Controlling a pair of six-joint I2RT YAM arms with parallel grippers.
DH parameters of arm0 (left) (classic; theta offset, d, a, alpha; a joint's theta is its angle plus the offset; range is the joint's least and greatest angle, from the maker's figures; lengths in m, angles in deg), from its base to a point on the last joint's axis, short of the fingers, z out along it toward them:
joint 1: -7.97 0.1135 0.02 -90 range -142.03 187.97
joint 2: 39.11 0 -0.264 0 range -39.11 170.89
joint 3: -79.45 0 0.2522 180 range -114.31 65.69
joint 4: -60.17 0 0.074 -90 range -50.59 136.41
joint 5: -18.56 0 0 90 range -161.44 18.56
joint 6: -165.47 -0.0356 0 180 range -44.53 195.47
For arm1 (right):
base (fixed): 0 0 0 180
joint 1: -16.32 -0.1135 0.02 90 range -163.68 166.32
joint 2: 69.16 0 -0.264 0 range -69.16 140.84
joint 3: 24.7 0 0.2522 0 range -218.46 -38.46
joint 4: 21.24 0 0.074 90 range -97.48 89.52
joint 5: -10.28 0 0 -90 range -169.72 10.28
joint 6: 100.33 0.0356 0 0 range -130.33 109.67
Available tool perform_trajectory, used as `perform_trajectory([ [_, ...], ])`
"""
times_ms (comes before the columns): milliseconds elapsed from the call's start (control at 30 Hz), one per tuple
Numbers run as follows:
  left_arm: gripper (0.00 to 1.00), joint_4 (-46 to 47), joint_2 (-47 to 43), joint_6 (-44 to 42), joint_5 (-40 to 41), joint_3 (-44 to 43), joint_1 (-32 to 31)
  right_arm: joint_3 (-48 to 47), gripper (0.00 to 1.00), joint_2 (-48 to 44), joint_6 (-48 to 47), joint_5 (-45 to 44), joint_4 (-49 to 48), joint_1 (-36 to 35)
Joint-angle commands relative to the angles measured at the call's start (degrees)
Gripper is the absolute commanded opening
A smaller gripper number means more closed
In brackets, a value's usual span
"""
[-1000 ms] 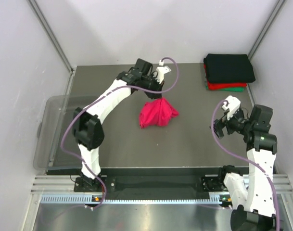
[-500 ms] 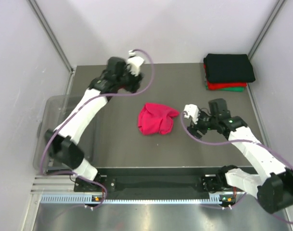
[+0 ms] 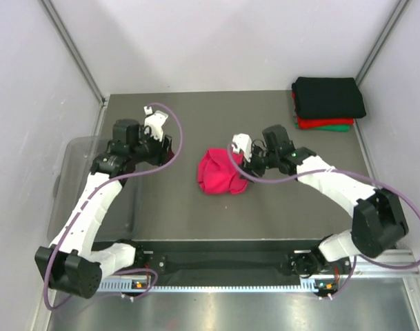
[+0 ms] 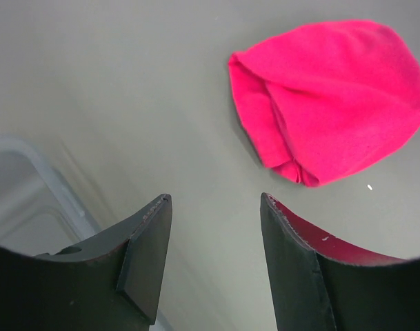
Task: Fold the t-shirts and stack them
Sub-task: Flatten the tshirt out
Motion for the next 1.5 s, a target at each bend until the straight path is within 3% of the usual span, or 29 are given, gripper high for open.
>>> perform_trajectory([
  [0, 0.59, 0.85, -3.58, 0.34, -3.66, 1.56, 1.17, -10.22, 0.66, 5.89, 7.32, 7.13, -6.06, 2.58],
  [133, 0.59, 0.94, -5.69, 0.6, -4.36, 3.23, 2.13, -22.15, 0.66, 15.75, 12.52, 7.78, -4.4, 3.65],
  [367, 0.59, 0.94, -8.5, 0.08, -3.83, 4.9, 2.84, -42.39, 0.67, 39.12, 6.47, 8.83, 20.87, 2.77],
  [633, 0.6, 1.73, -9.47, 0.6, -4.1, 7.28, 3.1, -47.76, 0.69, 44.42, 3.12, 4.97, 30.32, 1.45],
  [733, 0.6, 1.82, -9.73, 0.69, -4.19, 7.46, 3.37, -49.86, 0.54, 46.61, 1.63, 4.61, 33.48, 1.45],
  [767, 0.6, 1.82, -9.82, 0.77, -4.27, 7.46, 3.45, -50.4, 0.34, 46.97, 1.36, 4.61, 34.97, 1.36],
  [800, 0.6, 1.9, -9.91, 0.69, -4.19, 7.54, 3.54, -50.4, 0.25, 47.06, 1.36, 4.44, 35.25, 1.36],
  [867, 0.6, 1.99, -10.0, 0.78, -4.27, 7.54, 3.63, -49.97, 0.04, 44.79, 0.92, 3.83, 34.73, 1.54],
  [933, 0.6, 2.25, -10.0, 0.78, -4.19, 7.37, 3.89, -47.35, 0.0, 41.28, 1.36, 2.69, 31.67, 1.45],
  [1200, 0.59, 2.78, -10.52, 0.86, -3.57, 6.14, 4.51, -38.63, 0.0, 10.7, -1.79, -11.63, 20.23, 0.66],
  [1267, 0.59, 2.87, -11.05, 1.13, -3.92, 6.14, 4.86, -37.31, 0.0, 3.34, -4.96, -12.78, 18.81, 0.57],
  [1467, 0.59, 1.73, -10.53, 0.77, -5.24, 4.12, 5.21, -38.28, 0.02, -7.06, -9.45, -9.2, 23.91, 3.2],
])
